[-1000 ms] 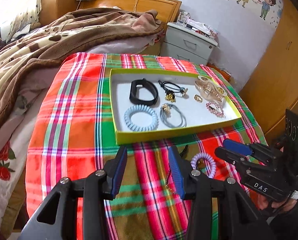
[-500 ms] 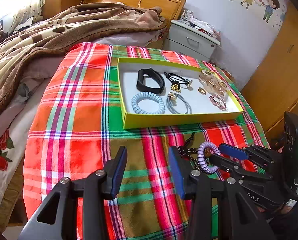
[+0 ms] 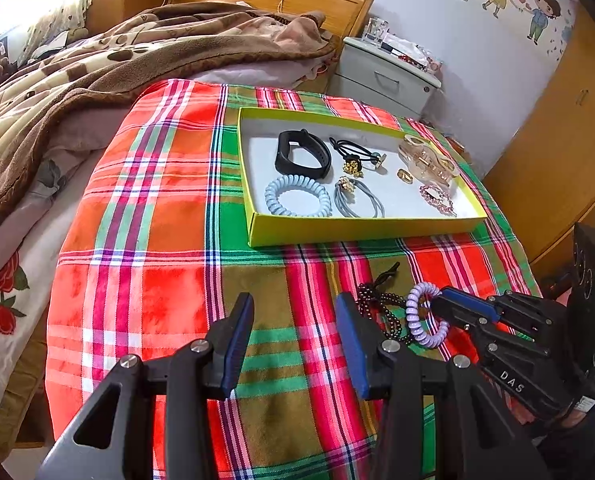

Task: Organize jewelry
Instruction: 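Grasp the lavender coil bracelet with the right tool, then grasp the dark beaded bracelet with the left tool while the right tool holds the coil, then carry the beaded bracelet with the left tool while the right tool carries the coil to the box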

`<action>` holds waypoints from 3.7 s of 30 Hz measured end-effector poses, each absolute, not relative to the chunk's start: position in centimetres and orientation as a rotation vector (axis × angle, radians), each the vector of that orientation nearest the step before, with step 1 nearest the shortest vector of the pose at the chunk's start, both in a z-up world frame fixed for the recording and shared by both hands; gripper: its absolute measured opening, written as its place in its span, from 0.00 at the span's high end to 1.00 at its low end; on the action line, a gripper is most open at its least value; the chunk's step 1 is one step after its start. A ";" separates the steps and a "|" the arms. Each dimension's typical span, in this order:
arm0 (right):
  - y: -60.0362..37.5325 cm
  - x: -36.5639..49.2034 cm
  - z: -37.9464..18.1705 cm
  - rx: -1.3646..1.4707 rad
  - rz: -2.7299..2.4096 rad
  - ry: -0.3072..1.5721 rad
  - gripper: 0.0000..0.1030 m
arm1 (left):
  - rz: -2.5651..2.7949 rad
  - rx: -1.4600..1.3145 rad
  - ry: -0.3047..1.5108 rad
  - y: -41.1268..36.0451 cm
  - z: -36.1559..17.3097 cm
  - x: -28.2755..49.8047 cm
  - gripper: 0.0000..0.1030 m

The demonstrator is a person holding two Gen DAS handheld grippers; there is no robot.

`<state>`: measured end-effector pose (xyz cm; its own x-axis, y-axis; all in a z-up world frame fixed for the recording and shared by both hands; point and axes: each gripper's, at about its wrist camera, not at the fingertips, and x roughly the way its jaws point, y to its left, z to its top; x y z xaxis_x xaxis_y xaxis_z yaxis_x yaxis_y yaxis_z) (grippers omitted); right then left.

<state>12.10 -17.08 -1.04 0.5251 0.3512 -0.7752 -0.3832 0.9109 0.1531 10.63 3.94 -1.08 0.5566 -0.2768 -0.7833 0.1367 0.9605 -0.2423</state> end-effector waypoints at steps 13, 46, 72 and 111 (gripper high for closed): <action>-21.3 11.3 0.3 0.100 0.360 0.855 0.91 | -0.314 -0.128 0.979 1.0 -1.5 11.3 0.53; -22.9 10.3 0.9 0.136 0.347 0.808 0.91 | -0.265 0.089 0.938 -3.4 -3.0 11.8 0.76; -22.8 9.6 2.1 0.141 0.317 0.781 0.91 | -0.301 -0.006 0.872 -1.9 -0.3 10.8 0.86; -23.0 10.9 3.3 0.155 0.290 0.755 0.91 | -0.450 0.245 0.941 -5.2 -3.0 9.7 0.52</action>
